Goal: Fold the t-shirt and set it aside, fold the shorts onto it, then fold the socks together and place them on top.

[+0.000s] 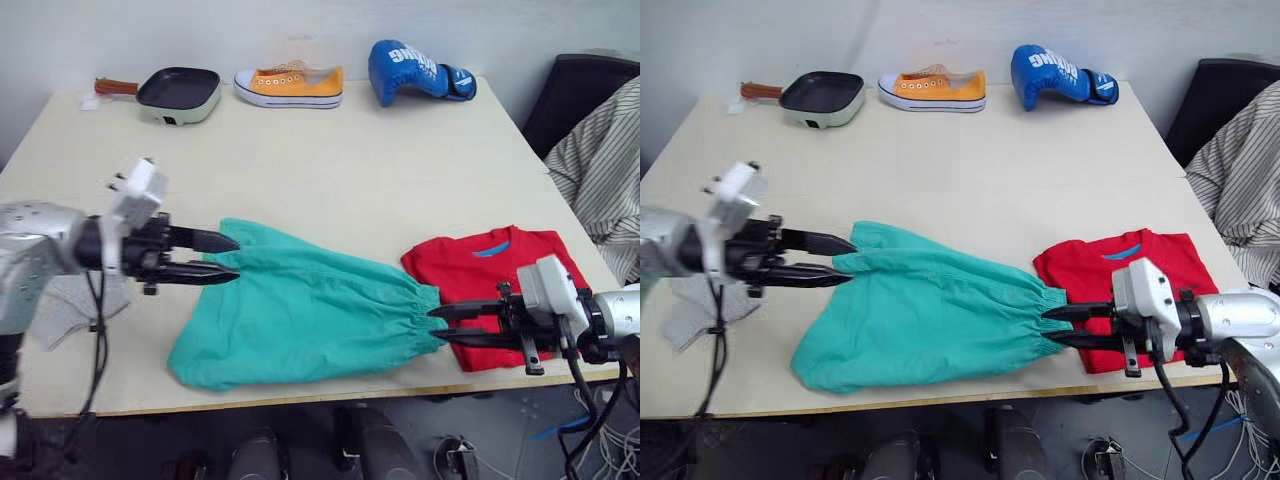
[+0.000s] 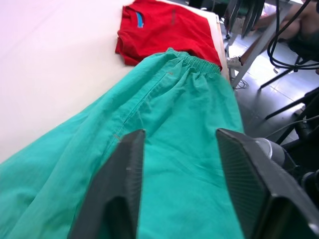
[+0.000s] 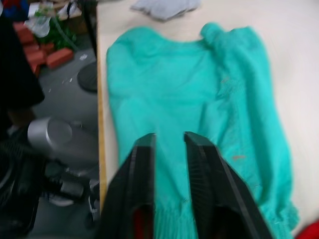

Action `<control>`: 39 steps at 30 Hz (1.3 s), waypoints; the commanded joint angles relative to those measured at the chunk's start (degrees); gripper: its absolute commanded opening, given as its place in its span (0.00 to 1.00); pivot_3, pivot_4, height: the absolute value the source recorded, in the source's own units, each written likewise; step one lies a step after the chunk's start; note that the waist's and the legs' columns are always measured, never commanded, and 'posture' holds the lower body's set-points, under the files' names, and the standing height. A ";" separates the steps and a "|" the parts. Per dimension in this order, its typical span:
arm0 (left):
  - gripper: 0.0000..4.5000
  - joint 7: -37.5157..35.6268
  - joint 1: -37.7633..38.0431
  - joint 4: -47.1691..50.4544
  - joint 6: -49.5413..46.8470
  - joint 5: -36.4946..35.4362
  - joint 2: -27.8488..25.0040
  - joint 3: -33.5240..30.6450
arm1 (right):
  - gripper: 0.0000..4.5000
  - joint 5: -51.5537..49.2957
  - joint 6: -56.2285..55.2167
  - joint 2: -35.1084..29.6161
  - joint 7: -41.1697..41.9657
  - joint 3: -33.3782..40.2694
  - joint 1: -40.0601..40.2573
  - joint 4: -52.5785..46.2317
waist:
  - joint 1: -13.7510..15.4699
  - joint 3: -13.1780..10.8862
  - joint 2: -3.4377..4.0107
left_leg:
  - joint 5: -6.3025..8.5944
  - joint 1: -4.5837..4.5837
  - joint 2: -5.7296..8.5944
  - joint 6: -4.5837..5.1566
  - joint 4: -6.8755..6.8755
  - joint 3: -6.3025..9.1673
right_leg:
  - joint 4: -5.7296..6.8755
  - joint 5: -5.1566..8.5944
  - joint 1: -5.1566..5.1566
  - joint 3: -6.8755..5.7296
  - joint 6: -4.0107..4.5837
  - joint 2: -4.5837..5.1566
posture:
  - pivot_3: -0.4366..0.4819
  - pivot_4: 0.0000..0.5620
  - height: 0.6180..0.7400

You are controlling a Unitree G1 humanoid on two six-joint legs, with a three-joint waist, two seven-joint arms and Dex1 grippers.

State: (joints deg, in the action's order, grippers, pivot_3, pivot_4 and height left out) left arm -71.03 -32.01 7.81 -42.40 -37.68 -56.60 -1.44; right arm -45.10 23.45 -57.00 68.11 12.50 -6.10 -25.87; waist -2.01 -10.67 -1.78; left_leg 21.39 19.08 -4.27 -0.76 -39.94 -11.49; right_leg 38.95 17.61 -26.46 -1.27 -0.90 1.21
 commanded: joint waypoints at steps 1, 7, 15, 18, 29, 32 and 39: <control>0.24 1.60 -0.57 -3.38 8.79 9.63 3.49 6.70 | 0.00 6.13 -0.63 3.54 -3.61 -6.82 -4.52 0.78 | 0.02 0.02 -0.02 | 0.02 -0.01 0.01 -0.03 0.00 0.00 | 0.00 0.01 -0.02 0.01 0.01 -0.04 | 0.48 0.27 1.00; 0.01 6.21 -2.79 -16.66 22.92 24.13 10.16 14.07 | 0.00 27.78 -9.25 11.84 -8.92 -23.80 -11.36 10.10 | 0.25 0.01 -0.02 | 0.02 0.11 -0.18 -0.13 -0.02 -0.06 | -0.05 0.03 -0.15 0.19 0.06 -0.33 | 0.48 0.27 1.00; 0.01 11.26 -8.47 -31.84 29.45 27.55 15.94 9.58 | 0.00 32.04 -7.46 18.05 -16.55 -21.51 -12.80 14.49 | 0.38 0.01 -0.02 | 0.02 0.13 -0.43 -0.13 -0.08 -0.12 | 0.00 0.02 -0.17 0.20 0.07 -0.36 | 0.48 0.27 1.00; 0.01 10.87 -7.67 -34.63 30.97 28.48 15.35 8.85 | 0.00 33.63 -9.32 18.44 -16.14 -22.16 -13.34 16.44 | 0.10 0.02 -0.02 | 0.02 0.10 -0.44 -0.13 -0.07 -0.15 | 0.00 0.03 -0.17 0.19 0.08 -0.40 | 0.48 0.27 1.00; 0.01 9.81 3.53 -31.07 31.49 29.20 7.89 3.66 | 0.00 48.19 -42.33 24.74 -5.39 -37.61 -30.31 41.09 | -2.29 0.04 -0.01 | -0.01 -0.35 -0.56 -0.44 0.04 -0.32 | 0.38 0.20 -0.14 0.32 0.39 -0.53 | 0.48 0.27 1.00; 0.01 8.47 8.00 -26.09 30.04 27.37 4.88 0.64 | 0.00 48.76 -47.35 26.39 -4.19 -38.28 -32.76 44.12 | -3.01 0.04 -0.01 | -0.01 -0.63 -0.66 -0.58 0.31 -0.34 | 0.48 0.30 -0.08 0.38 0.54 -0.53 | 0.48 0.27 1.00; 0.01 4.42 9.44 -7.38 16.66 14.38 3.50 -5.22 | 0.00 40.72 -37.80 25.04 -3.49 -30.91 -32.39 36.48 | -2.45 0.03 -0.02 | -0.04 -0.59 -0.71 -0.65 0.35 -0.29 | 0.52 0.33 -0.14 0.40 0.60 -0.51 | 0.48 0.27 1.00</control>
State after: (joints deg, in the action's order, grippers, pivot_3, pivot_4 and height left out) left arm -65.88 -20.36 -4.80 -22.78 -19.37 -52.16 -4.13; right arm 0.20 -18.60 -30.89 64.48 -22.73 -38.73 16.37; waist -4.46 -10.64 -1.79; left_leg 21.35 18.50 -4.98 -1.40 -39.62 -11.76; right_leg 39.47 17.94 -26.61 -0.87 -0.30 0.71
